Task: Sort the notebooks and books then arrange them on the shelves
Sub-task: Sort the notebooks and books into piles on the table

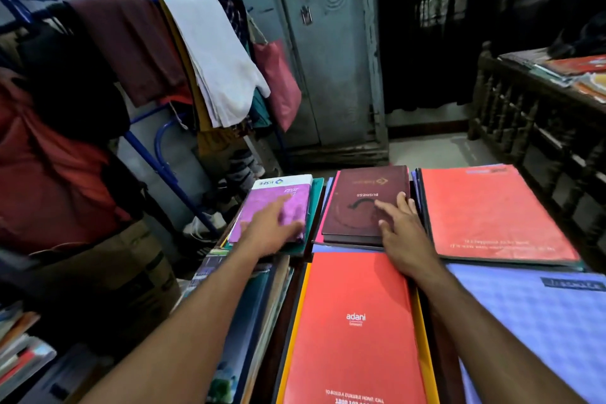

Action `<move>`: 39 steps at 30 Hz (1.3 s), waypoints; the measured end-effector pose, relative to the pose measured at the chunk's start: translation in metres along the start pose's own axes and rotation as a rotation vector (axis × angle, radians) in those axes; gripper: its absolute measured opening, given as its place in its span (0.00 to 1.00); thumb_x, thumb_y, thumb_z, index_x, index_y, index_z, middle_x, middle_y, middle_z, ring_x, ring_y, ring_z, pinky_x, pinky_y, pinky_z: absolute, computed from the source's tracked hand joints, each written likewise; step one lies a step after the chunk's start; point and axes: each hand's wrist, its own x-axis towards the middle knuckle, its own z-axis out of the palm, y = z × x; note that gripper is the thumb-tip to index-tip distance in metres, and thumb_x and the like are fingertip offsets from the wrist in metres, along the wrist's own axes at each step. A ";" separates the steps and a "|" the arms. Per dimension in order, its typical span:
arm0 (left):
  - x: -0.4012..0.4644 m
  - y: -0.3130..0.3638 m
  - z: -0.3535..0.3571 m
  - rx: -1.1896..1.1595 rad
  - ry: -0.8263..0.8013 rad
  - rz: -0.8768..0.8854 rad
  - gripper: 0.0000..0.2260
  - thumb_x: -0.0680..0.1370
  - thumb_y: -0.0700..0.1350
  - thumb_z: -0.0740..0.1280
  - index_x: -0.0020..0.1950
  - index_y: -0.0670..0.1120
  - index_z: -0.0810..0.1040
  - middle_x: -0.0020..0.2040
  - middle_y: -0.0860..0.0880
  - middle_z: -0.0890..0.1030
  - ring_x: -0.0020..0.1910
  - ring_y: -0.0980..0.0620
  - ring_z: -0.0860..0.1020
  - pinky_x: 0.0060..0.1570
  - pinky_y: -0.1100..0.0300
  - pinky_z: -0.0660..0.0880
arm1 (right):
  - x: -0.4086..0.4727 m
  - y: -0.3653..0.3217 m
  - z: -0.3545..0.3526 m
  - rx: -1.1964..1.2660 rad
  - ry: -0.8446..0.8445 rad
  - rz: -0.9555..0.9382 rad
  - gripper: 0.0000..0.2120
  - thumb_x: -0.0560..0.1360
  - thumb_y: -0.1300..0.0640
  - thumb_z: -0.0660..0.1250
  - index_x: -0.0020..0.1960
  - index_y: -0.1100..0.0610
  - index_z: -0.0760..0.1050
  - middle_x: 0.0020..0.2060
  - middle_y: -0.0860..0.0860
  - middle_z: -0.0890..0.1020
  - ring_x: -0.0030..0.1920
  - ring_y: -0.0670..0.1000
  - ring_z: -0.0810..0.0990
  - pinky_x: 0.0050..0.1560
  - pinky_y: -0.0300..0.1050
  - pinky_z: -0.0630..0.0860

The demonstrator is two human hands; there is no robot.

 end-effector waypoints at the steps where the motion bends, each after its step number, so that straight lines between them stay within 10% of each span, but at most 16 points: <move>1: -0.002 0.004 0.006 0.101 -0.059 0.042 0.29 0.76 0.63 0.68 0.75 0.63 0.65 0.72 0.53 0.73 0.71 0.48 0.70 0.73 0.35 0.58 | 0.000 0.001 0.000 -0.002 -0.013 -0.009 0.23 0.83 0.64 0.58 0.76 0.51 0.68 0.81 0.57 0.52 0.81 0.56 0.43 0.78 0.47 0.46; 11: -0.019 0.013 0.004 0.139 -0.103 0.110 0.25 0.81 0.60 0.63 0.78 0.60 0.63 0.81 0.54 0.58 0.79 0.49 0.60 0.75 0.31 0.49 | -0.001 0.003 0.000 0.054 -0.055 -0.022 0.22 0.84 0.61 0.58 0.76 0.52 0.67 0.80 0.53 0.58 0.81 0.55 0.44 0.78 0.48 0.45; 18: -0.090 -0.009 -0.043 -0.060 0.006 0.200 0.27 0.75 0.65 0.63 0.71 0.55 0.72 0.70 0.51 0.75 0.70 0.51 0.73 0.71 0.46 0.67 | -0.027 -0.038 -0.005 -0.052 0.008 -0.181 0.23 0.77 0.56 0.71 0.71 0.55 0.73 0.76 0.58 0.66 0.80 0.58 0.56 0.78 0.53 0.55; 22: -0.153 -0.043 -0.096 -0.259 0.115 0.142 0.16 0.78 0.47 0.72 0.66 0.53 0.77 0.62 0.49 0.81 0.59 0.56 0.80 0.61 0.64 0.74 | -0.064 -0.112 0.013 -0.028 -0.148 -0.442 0.17 0.74 0.59 0.74 0.62 0.59 0.78 0.61 0.57 0.78 0.67 0.56 0.74 0.66 0.38 0.63; 33: -0.387 -0.209 -0.200 -0.400 0.653 -0.239 0.08 0.77 0.49 0.72 0.55 0.55 0.81 0.46 0.55 0.84 0.41 0.56 0.81 0.43 0.62 0.78 | -0.227 -0.333 0.174 0.153 -0.659 -0.858 0.14 0.76 0.55 0.72 0.60 0.55 0.78 0.56 0.51 0.81 0.56 0.44 0.75 0.55 0.30 0.67; 39: -0.498 -0.293 -0.201 -0.161 0.840 -0.438 0.10 0.76 0.46 0.73 0.55 0.54 0.80 0.51 0.56 0.84 0.51 0.58 0.82 0.57 0.53 0.78 | -0.308 -0.372 0.251 0.115 -0.841 -0.882 0.15 0.76 0.53 0.72 0.62 0.54 0.78 0.59 0.51 0.80 0.60 0.50 0.77 0.58 0.40 0.70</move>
